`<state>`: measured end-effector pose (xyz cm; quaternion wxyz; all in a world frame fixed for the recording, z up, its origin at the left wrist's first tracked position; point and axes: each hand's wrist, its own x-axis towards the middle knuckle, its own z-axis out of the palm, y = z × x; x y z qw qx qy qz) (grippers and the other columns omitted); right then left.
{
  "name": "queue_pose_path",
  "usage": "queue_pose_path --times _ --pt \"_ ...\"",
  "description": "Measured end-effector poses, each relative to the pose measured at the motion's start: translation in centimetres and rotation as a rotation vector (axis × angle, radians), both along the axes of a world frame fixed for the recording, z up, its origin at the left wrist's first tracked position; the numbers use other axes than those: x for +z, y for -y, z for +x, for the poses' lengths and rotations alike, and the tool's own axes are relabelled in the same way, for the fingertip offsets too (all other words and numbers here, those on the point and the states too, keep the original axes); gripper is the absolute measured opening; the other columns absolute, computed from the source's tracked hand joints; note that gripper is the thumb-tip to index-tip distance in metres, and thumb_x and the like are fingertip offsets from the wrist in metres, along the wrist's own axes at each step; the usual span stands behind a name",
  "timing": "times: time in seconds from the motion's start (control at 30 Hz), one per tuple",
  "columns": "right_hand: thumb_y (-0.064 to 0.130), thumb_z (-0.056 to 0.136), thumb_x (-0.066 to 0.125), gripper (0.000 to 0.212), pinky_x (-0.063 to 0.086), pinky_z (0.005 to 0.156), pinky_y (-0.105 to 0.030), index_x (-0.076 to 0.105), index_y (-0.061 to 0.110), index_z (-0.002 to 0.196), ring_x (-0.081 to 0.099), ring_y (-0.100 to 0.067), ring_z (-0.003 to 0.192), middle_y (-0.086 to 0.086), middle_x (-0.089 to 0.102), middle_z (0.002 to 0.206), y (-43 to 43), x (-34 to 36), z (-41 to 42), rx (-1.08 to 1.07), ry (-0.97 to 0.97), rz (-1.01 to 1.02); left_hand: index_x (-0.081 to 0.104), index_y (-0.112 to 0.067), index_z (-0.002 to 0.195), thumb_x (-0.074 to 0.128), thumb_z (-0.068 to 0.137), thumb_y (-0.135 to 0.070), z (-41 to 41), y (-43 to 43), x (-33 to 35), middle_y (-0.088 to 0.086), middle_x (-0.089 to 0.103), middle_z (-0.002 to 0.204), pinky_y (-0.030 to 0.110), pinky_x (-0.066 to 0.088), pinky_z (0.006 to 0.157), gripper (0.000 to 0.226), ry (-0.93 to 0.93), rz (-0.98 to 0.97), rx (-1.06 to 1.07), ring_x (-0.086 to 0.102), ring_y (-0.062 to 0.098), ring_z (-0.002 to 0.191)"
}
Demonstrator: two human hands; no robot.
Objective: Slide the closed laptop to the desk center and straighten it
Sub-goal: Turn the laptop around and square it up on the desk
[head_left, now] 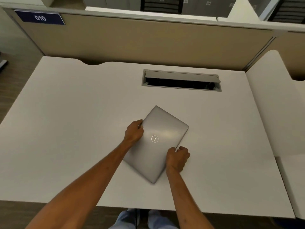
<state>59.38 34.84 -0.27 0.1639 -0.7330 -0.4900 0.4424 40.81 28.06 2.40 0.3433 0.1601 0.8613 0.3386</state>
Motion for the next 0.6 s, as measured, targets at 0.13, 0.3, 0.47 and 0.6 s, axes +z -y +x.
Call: queue_pose_path --times 0.13,0.3,0.47,0.6 --pt "0.019 0.097 0.058 0.027 0.042 0.081 -0.04 0.057 0.011 0.123 0.058 -0.035 0.119 -0.01 0.054 0.131 -0.3 0.3 -0.9 -0.028 0.017 -0.034 0.073 -0.014 0.116 0.045 0.091 -0.021 -0.2 -0.3 0.5 0.008 0.074 0.124 0.035 0.047 0.093 0.038 0.045 0.004 -0.018 0.066 0.035 0.117" --pt "0.019 0.091 0.06 0.026 0.055 0.086 -0.048 0.062 0.009 0.114 0.063 -0.038 0.106 -0.01 0.058 0.123 -0.6 -0.2 -1.0 -0.035 0.022 -0.046 0.073 -0.001 0.108 0.045 0.077 -0.017 -1.6 -0.9 0.9 0.018 0.074 0.106 0.033 0.043 0.078 0.045 0.188 -0.043 0.01 0.065 0.033 0.091" --pt "0.019 0.082 0.063 0.025 0.06 0.082 -0.05 0.065 0.006 0.103 0.067 -0.039 0.096 -0.011 0.063 0.113 -1.0 -0.4 -1.2 -0.028 0.031 -0.048 0.071 -0.012 0.1 0.054 0.083 -0.012 -1.5 -1.0 3.0 0.011 0.063 0.096 0.029 0.036 0.064 0.024 0.277 -0.017 0.053 0.051 0.02 0.07" --pt "0.023 0.076 0.062 0.03 0.058 0.074 -0.041 0.068 0.004 0.099 0.068 -0.04 0.09 -0.013 0.067 0.108 -1.2 -1.0 -1.2 -0.029 0.005 -0.06 0.066 -0.017 0.1 0.052 0.093 0.001 -1.3 -0.3 2.5 0.008 0.059 0.093 0.029 0.032 0.062 0.024 0.336 0.022 0.12 0.046 0.016 0.068"
